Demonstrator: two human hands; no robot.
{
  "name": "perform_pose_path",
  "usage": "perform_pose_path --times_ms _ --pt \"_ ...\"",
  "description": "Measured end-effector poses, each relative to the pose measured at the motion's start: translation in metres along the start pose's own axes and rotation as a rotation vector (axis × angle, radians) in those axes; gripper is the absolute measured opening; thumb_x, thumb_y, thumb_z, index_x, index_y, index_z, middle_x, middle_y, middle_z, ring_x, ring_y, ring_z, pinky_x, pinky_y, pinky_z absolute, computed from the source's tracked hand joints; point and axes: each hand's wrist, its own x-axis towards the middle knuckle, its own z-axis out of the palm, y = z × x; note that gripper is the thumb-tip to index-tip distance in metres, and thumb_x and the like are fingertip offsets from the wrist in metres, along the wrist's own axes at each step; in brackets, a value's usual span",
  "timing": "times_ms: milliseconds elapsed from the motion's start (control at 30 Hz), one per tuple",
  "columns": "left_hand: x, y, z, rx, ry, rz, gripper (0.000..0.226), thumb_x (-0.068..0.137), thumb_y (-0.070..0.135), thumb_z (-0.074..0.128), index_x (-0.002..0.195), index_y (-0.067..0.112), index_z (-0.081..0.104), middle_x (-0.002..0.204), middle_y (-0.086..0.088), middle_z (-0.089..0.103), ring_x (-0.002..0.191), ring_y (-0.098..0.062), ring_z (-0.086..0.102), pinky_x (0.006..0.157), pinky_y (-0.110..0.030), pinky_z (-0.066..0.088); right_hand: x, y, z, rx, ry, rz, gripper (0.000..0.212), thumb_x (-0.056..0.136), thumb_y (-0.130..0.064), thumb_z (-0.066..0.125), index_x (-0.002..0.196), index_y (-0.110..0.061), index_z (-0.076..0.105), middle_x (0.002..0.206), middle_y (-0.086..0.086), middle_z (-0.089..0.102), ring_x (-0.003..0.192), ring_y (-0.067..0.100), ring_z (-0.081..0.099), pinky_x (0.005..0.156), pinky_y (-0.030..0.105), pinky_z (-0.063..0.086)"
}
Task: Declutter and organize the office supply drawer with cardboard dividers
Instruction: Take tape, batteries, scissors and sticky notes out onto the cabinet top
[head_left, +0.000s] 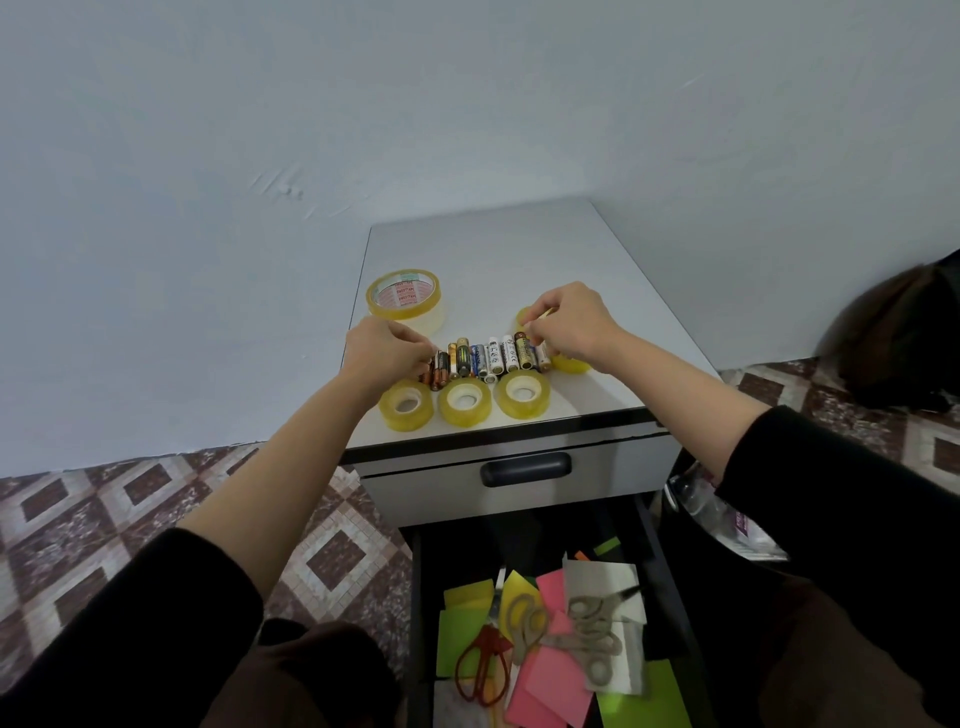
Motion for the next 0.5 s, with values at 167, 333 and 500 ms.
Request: perform_pose_path --times_ms 167,333,500 --pt "-0.012 -0.003 -0.012 -0.020 0.059 0.031 0.007 0.085 0.009 0.063 0.079 0.009 0.068 0.074 -0.004 0.065 0.065 -0.011 0.058 0.062 -0.018 0.051 -0.018 -0.001 -0.003 0.035 0.001 -0.023 0.024 0.084 0.003 0.056 0.065 -0.011 0.059 0.060 -0.002 0.056 0.030 -0.006 0.043 0.034 0.007 0.031" --pt "-0.028 -0.016 -0.015 0.366 0.068 0.253 0.019 0.088 0.020 0.062 0.104 0.016 0.071 0.102 0.001 0.063 0.086 -0.012 0.057 0.073 -0.022 0.044 -0.033 0.004 0.002 0.057 -0.021 -0.023 0.016 0.086 0.001 0.058 0.072 -0.005 0.061 0.063 -0.002 0.055 0.034 -0.004 0.047 0.033 0.008 0.031" --pt "-0.023 -0.025 -0.010 0.579 -0.035 0.367 0.041 0.085 0.028 0.065 0.123 0.015 0.060 0.131 -0.005 0.056 0.119 -0.023 0.049 0.100 -0.037 0.040 -0.033 0.008 0.006 0.029 -0.011 -0.024 0.023 0.086 -0.001 0.059 0.065 -0.010 0.059 0.062 -0.002 0.055 0.037 -0.001 0.048 0.033 0.008 0.032"
